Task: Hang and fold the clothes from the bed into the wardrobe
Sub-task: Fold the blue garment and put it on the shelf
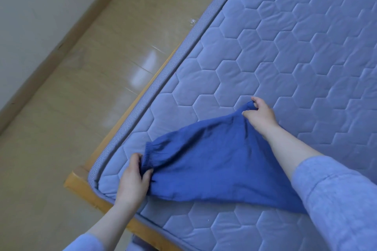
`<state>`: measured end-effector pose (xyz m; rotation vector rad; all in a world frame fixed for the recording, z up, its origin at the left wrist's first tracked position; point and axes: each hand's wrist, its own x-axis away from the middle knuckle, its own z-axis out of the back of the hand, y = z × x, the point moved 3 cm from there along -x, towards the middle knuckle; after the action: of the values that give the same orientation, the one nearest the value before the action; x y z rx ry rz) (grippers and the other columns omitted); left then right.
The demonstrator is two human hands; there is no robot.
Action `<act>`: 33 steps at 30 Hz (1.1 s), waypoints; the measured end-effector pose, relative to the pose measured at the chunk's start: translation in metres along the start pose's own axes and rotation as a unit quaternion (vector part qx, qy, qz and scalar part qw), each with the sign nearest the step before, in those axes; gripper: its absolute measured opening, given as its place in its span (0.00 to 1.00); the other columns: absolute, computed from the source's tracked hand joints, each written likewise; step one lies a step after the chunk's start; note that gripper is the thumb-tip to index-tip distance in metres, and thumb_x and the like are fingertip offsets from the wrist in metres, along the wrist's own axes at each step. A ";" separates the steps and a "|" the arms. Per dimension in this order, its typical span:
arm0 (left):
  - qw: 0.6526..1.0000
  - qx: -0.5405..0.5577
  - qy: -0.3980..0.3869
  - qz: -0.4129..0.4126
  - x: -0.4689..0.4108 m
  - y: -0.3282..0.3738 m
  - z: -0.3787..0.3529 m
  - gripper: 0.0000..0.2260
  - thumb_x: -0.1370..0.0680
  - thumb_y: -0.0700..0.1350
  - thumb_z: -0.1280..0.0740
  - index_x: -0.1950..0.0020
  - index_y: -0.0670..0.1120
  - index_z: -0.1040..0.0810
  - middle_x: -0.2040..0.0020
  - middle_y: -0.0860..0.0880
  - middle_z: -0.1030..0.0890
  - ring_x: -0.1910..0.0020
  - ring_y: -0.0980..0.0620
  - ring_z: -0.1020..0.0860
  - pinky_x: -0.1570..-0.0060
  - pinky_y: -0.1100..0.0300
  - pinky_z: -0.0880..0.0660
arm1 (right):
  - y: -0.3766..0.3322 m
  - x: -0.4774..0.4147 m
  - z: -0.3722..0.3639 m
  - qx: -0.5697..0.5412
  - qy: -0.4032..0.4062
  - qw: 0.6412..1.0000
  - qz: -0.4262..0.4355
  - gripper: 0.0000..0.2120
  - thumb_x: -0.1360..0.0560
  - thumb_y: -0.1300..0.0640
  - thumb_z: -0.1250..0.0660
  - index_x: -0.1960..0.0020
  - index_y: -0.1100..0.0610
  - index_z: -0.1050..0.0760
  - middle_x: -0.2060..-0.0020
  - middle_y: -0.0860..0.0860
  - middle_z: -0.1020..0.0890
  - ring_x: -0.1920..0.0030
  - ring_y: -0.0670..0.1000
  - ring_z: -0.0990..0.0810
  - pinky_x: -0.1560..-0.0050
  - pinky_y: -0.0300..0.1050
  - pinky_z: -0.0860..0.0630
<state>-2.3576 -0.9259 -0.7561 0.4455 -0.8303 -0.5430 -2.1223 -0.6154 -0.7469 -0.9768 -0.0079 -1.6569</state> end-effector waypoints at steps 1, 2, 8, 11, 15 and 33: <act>1.000 0.001 0.014 0.001 0.001 0.004 0.000 0.14 0.24 0.44 0.30 0.46 0.52 0.34 0.53 0.55 0.23 0.54 0.49 0.23 0.59 0.54 0.30 | -0.001 0.001 0.000 0.015 0.003 1.000 0.010 0.30 0.25 0.62 0.37 0.24 0.52 0.38 0.28 0.53 0.33 0.32 0.53 0.30 0.40 0.42 0.33; 1.000 -0.003 0.021 0.002 0.002 0.008 -0.001 0.16 0.25 0.47 0.29 0.43 0.52 0.34 0.50 0.56 0.24 0.52 0.51 0.25 0.57 0.55 0.30 | -0.001 0.003 0.000 0.032 0.008 0.999 0.021 0.30 0.25 0.62 0.38 0.24 0.52 0.38 0.28 0.54 0.34 0.33 0.54 0.30 0.42 0.41 0.34; 0.989 -0.123 0.067 -0.053 0.003 0.041 0.007 0.28 0.28 0.45 0.26 0.33 0.38 0.31 0.39 0.41 0.28 0.38 0.41 0.31 0.36 0.50 0.35 | 0.012 0.033 0.004 0.024 0.049 0.998 0.009 0.25 0.23 0.62 0.41 0.26 0.54 0.36 0.30 0.55 0.34 0.39 0.54 0.27 0.50 0.40 0.35; 0.988 -0.118 0.061 -0.081 0.004 0.067 0.009 0.23 0.27 0.44 0.27 0.36 0.39 0.28 0.40 0.42 0.27 0.39 0.42 0.30 0.37 0.51 0.34 | 0.028 0.062 0.008 -0.003 0.045 0.999 -0.001 0.25 0.23 0.61 0.40 0.26 0.53 0.36 0.30 0.54 0.34 0.42 0.52 0.25 0.50 0.42 0.32; 0.994 -0.054 -0.031 -0.087 0.011 0.105 -0.012 0.14 0.26 0.45 0.29 0.42 0.43 0.25 0.46 0.50 0.23 0.46 0.50 0.24 0.44 0.57 0.28 | 0.066 0.104 0.017 -0.041 0.046 0.998 -0.025 0.23 0.23 0.62 0.38 0.29 0.53 0.33 0.33 0.54 0.31 0.42 0.51 0.24 0.49 0.42 0.33; 0.936 -0.129 -0.163 -0.285 0.100 0.247 -0.243 0.07 0.24 0.43 0.32 0.46 0.46 0.22 0.49 0.52 0.22 0.50 0.52 0.23 0.50 0.57 0.25 | 0.305 0.126 0.172 0.072 0.127 0.989 -0.025 0.18 0.26 0.65 0.33 0.37 0.62 0.24 0.40 0.58 0.22 0.37 0.59 0.25 0.35 0.51 0.31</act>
<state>-2.0435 -0.7566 -0.7052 0.3547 -0.9289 -1.2778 -1.7742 -0.7390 -0.7037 -0.6573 0.0183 -1.7903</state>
